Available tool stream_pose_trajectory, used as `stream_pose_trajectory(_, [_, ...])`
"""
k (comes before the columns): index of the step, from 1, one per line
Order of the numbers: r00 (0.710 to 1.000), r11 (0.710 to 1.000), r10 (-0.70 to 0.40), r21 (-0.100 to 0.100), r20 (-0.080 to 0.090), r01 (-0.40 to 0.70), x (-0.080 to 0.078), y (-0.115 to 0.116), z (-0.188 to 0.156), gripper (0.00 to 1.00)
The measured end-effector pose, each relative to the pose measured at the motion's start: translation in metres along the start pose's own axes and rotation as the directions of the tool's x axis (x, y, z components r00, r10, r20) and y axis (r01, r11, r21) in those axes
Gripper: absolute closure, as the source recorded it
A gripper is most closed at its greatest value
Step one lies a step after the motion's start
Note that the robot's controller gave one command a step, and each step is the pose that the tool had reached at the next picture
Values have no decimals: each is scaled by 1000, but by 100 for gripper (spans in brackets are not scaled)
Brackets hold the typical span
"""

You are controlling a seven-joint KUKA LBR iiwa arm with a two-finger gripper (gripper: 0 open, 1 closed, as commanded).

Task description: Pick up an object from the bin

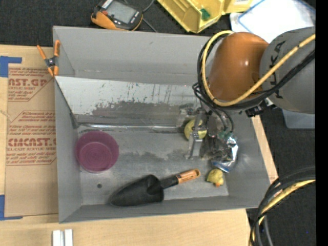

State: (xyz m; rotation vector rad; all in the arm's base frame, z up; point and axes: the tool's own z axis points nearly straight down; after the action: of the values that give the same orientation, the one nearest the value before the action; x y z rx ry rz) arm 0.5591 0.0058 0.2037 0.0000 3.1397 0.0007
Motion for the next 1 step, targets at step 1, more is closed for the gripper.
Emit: stream_pose_trajectory(1, [1000, 1000, 0, 0, 0, 0, 0, 0, 0, 0])
